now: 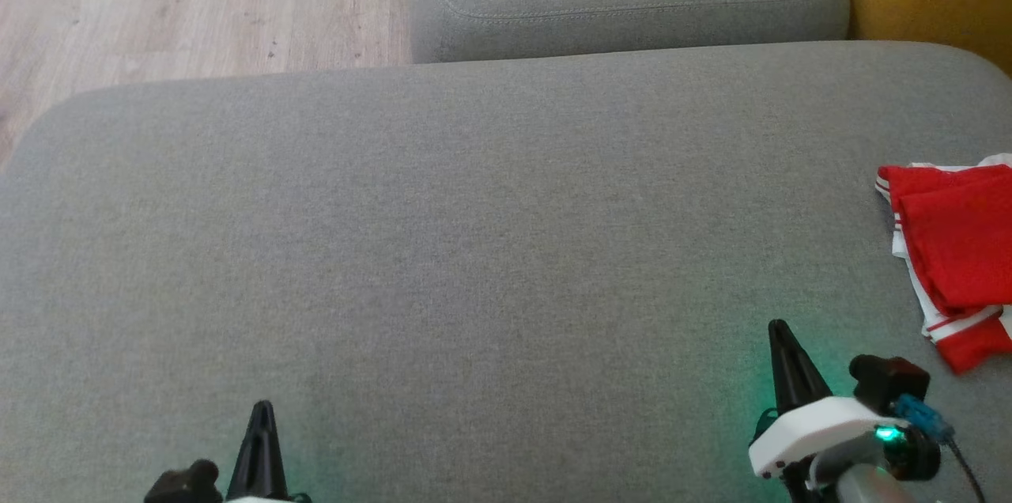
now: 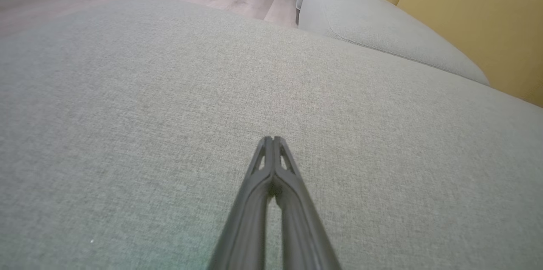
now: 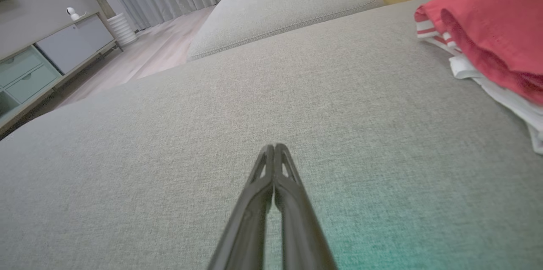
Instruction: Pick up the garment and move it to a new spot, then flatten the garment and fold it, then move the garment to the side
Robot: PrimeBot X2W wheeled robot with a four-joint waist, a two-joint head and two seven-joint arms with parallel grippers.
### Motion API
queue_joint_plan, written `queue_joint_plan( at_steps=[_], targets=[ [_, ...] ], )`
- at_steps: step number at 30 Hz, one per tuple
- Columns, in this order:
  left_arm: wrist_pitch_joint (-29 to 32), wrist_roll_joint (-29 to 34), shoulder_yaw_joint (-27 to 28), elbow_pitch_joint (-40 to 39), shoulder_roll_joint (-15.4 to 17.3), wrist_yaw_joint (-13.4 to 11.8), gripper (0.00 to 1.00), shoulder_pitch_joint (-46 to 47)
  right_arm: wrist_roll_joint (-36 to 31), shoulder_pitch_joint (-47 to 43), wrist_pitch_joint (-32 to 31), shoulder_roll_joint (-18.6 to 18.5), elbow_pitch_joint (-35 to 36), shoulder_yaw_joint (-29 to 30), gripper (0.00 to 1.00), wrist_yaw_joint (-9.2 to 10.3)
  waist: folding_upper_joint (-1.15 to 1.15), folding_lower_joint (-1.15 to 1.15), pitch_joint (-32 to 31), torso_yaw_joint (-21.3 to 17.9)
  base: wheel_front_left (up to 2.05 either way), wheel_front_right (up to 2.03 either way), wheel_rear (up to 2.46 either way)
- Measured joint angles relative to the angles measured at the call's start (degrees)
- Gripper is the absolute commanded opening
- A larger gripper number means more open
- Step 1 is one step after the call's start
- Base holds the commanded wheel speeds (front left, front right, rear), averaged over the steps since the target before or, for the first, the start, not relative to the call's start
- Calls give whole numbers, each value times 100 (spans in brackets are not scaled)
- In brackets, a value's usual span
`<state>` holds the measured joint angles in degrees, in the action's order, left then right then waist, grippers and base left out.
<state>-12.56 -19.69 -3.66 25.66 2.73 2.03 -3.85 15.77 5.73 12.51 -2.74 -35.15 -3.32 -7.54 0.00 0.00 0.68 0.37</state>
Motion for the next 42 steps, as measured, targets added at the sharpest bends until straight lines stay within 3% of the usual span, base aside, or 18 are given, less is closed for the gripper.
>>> queue_joint_plan(
  at_steps=[42],
  targets=[
    [695, -2611, 270, -359, -3, 175, 0, 229, 2741, -5, -669, 1, 692, 385, 0, 0, 0, 0, -18, -14, 0, 0, 0]
  ],
)
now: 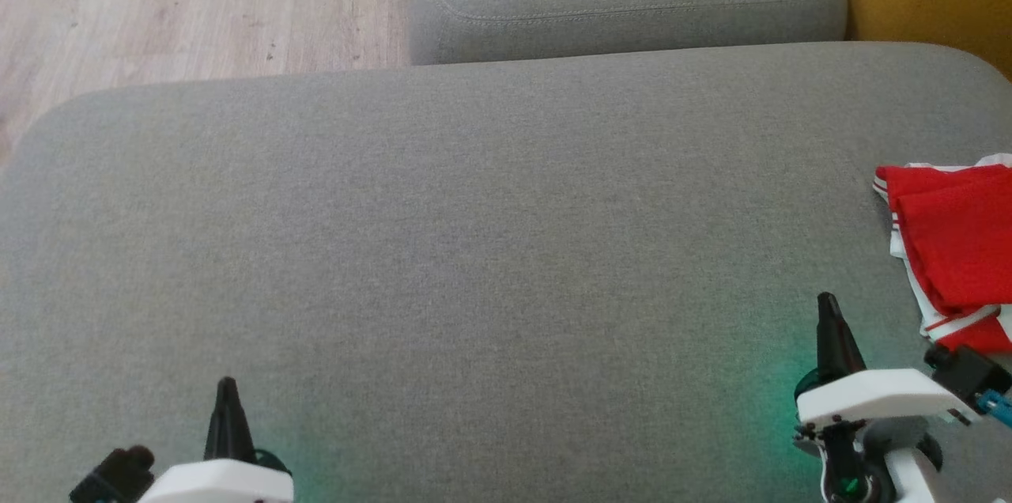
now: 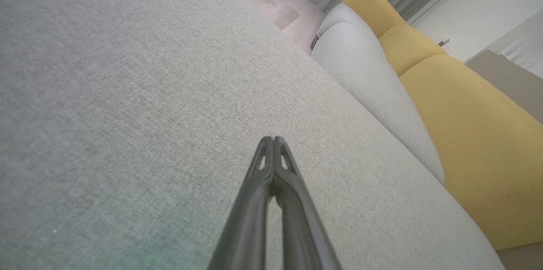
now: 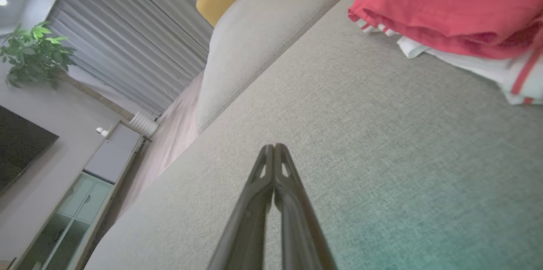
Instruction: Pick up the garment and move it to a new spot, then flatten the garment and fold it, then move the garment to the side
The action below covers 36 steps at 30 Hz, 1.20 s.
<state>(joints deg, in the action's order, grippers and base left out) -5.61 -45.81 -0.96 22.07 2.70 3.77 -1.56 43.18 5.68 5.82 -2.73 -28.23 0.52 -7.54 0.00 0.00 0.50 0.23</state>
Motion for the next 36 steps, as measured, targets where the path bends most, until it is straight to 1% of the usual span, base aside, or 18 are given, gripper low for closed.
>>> queue_joint_plan(
  at_steps=[1, 14, 16, 25, 36],
  targets=[
    [8, -59, 19, -8, 0, 29, 0, 13, 67, 0, -33, 0, 14, 7, 0, 0, 0, 0, 0, 0, 0, 0, 0],
    [209, -870, 103, -96, -1, 37, 0, 52, 920, -4, -232, 1, 212, 148, 0, 0, 0, 0, -6, -5, 0, 0, 0],
    [256, -990, 112, -110, -1, 83, 0, 69, 1046, -5, -256, 1, 241, 166, 0, 0, 0, 0, -7, -5, 0, 0, 0],
    [390, -1548, 156, -192, -2, 130, 0, 140, 1633, -14, -407, 2, 394, 233, 0, 0, 0, 0, -11, -8, 0, 0, 0],
    [563, -2224, 277, -275, -3, 136, 0, 226, 2348, -27, -584, 2, 564, 350, 0, 1, 0, 0, -16, -11, 0, 0, 0]
  ],
)
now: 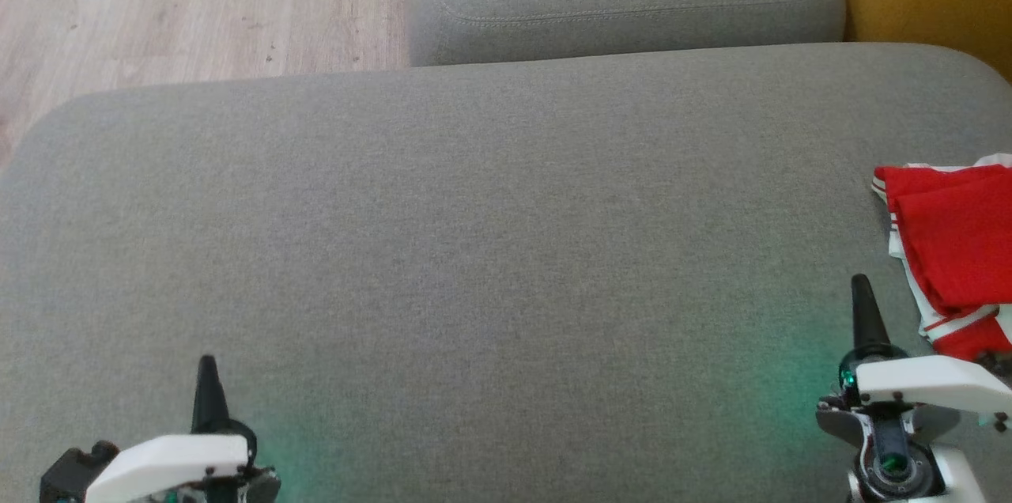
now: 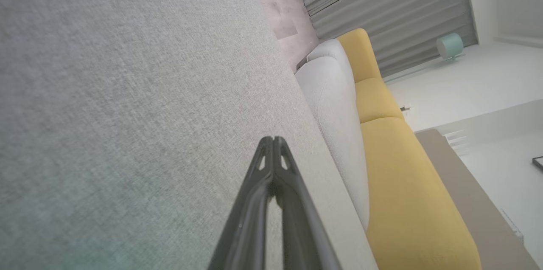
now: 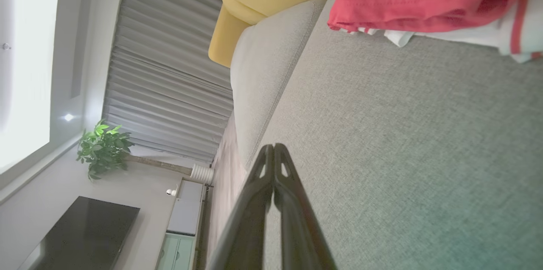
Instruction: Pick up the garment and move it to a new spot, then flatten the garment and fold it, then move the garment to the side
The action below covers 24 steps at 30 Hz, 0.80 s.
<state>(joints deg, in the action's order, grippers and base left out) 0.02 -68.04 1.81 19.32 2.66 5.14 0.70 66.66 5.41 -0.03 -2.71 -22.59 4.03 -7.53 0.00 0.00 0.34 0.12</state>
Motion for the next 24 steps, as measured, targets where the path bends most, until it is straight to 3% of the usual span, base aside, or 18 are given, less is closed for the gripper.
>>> queue_joint_plan(
  at_steps=[24],
  targets=[
    [403, -1546, 178, -196, -2, 124, 0, 142, 1617, -15, -385, 2, 404, 223, 0, 0, 0, 0, -11, -8, 0, 0, 0]
  ],
)
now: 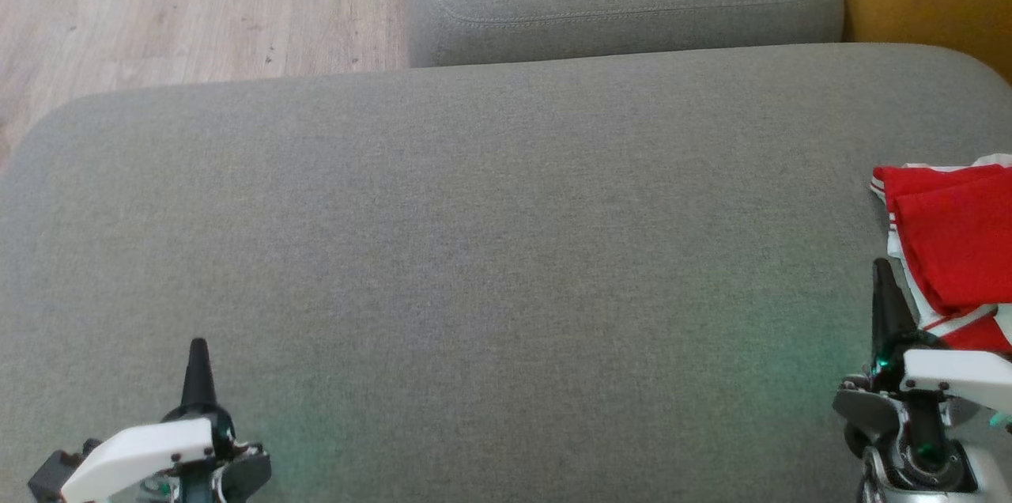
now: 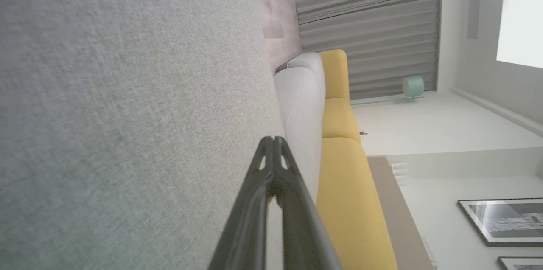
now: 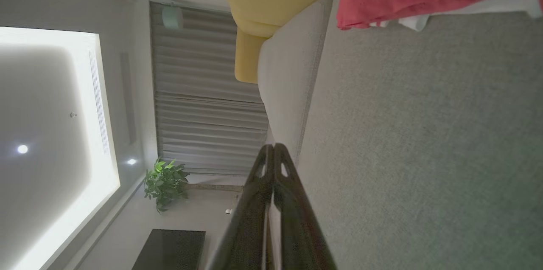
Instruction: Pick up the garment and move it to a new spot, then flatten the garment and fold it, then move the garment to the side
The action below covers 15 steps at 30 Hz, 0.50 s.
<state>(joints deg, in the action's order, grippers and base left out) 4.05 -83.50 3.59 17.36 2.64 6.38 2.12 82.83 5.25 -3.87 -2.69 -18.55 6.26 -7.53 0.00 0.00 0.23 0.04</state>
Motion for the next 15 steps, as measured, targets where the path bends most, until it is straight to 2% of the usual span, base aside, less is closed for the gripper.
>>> queue_joint_plan(
  at_steps=[15],
  targets=[
    [216, -836, 55, -121, -3, 71, 0, 133, 893, -4, -226, 1, 213, 142, 0, 0, 0, 0, -6, -4, 0, 0, 0]
  ],
)
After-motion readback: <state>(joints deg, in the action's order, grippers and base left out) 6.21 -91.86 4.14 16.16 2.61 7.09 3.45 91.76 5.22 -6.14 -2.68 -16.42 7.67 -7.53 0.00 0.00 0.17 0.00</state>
